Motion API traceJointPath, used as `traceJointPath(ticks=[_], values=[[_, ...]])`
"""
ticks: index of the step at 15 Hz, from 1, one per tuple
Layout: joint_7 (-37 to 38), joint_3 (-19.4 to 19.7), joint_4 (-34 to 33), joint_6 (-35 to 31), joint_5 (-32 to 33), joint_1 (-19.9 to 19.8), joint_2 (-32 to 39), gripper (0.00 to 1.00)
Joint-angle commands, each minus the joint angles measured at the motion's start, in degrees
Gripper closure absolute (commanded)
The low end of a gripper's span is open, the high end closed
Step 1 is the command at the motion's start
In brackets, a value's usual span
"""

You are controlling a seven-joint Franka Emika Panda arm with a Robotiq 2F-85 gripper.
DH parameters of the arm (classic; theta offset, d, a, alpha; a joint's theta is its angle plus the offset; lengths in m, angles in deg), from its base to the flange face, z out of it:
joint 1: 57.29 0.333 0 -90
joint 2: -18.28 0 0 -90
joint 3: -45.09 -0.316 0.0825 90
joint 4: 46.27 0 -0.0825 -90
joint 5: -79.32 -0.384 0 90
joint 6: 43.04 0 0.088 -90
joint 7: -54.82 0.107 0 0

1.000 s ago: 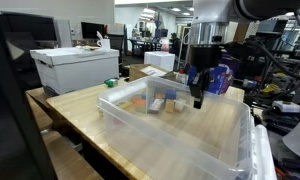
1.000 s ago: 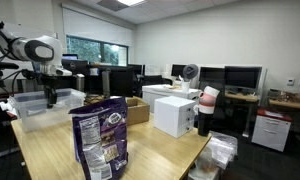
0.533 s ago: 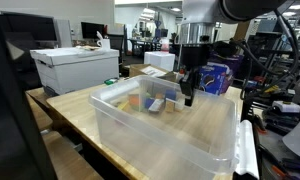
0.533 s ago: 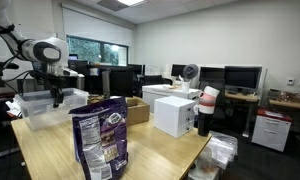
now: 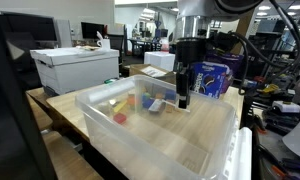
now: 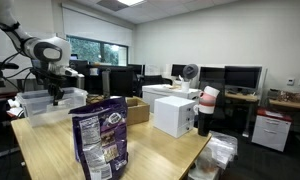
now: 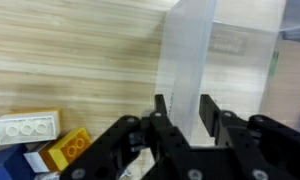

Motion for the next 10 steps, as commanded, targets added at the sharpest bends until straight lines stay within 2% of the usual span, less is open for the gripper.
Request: traceJointPath(ticks=[1,6,7,8,10], values=[[-5.43,-0.89,-1.23,4.16,-2.65,1.06,-4.15,0.31],[-4.24,-1.46,-3.83,10.13,4.35,1.37,-8.57,0.0],[-5.12,-1.34,-4.09,10.78,4.52,1.41,-8.95,0.02],[-12.04,-0.25,-4.84,13.88,1.84,2.06,-9.91,0.0],[-19.83,1.21,-4.95,17.39,-0.56,2.31,-11.74,0.0]])
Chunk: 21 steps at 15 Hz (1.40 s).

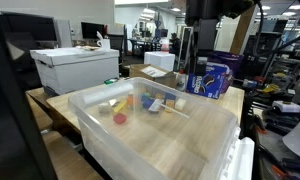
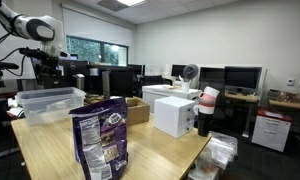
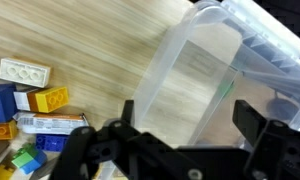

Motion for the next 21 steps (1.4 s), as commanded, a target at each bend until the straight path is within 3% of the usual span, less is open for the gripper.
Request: traceJointPath(ticks=[1,2,7,13,21], values=[[-12.4,2.61,-0.64,6.52,-2.34,0.13,-2.88,0.0],[-11.38,3.09,-1.41,9.59,2.46,-1.34,-4.66,0.0],[-2.2,4.02,-1.05,10.67,14.79,-5.77,-9.86,0.0],[1.29,5.65,-1.22,13.65,18.51,-8.8,-14.52,0.0],[9.02,5.07,-0.04,18.55,23.98,-11.4,-19.78,0.0]])
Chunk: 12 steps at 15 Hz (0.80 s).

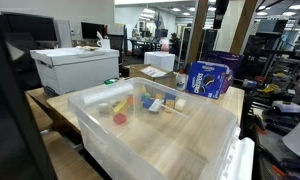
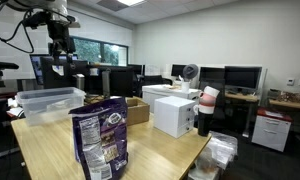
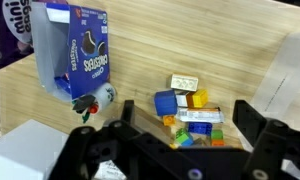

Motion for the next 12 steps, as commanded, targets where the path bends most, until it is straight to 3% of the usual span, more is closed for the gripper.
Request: traceJointPath(ticks=[1,12], values=[[3.9,-1.11,2.35,0.02,2.57,-1.05,-3.67,0.0],[2.69,-0.46,1.14,0.45,1.34,-0.38,-2.52,0.0]])
